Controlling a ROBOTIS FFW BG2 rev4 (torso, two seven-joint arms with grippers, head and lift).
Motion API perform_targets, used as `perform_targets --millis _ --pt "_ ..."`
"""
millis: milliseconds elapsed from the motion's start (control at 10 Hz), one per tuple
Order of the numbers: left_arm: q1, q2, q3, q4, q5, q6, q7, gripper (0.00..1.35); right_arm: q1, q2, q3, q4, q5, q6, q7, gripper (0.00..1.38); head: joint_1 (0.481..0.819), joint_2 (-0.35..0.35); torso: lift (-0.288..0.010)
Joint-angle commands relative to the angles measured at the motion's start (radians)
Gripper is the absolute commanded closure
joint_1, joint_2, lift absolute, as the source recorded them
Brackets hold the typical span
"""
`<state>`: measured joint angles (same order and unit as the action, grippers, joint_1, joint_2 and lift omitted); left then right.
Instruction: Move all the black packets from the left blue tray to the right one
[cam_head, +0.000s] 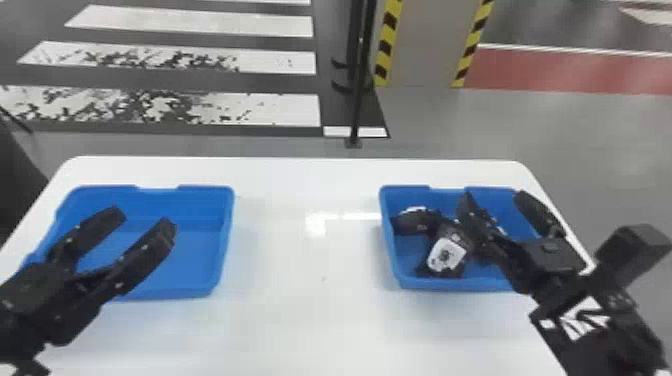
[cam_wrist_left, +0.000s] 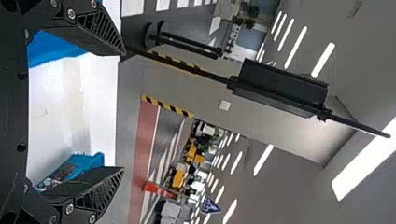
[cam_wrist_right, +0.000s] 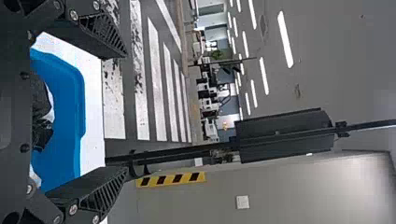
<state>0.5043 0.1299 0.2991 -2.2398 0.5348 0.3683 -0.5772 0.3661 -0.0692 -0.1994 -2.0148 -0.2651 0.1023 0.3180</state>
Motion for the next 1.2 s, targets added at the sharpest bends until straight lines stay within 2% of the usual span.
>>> perform_targets --millis 0,300,500,700,800,1100 --pt "0.072 -0.026 0.03 -0.034 -0.02 -0.035 0.016 0.17 0.105 0.011 0.002 -0.112 0.02 -0.009 -0.002 0.13 0.695 -0.058 -0.14" --pt "0.222 -0.075 0.066 -0.127 -0.108 -0.076 0.043 0.17 0.348 0.02 0.004 -0.294 0.01 -0.009 0.0 0.13 0.695 -0.004 -0.14" --pt "0.311 -0.13 0.114 -0.211 -0.218 -0.074 0.053 0.17 0.486 0.02 0.002 -0.375 -0.002 -0.009 0.0 0.13 0.695 0.034 -0.14" --pt "0.367 -0.132 0.14 -0.28 -0.315 -0.044 0.056 0.17 0.596 0.014 0.0 -0.463 0.008 0.006 0.0 0.13 0.695 0.074 -0.14" --pt "0.391 -0.132 0.138 -0.282 -0.327 -0.047 0.056 0.17 0.63 0.014 0.002 -0.48 0.002 0.011 0.0 0.13 0.695 0.097 -0.14" --pt "0.401 -0.132 0.167 -0.302 -0.389 -0.047 0.056 0.17 0.67 0.014 0.0 -0.517 -0.016 0.015 0.0 0.13 0.695 0.13 -0.14"
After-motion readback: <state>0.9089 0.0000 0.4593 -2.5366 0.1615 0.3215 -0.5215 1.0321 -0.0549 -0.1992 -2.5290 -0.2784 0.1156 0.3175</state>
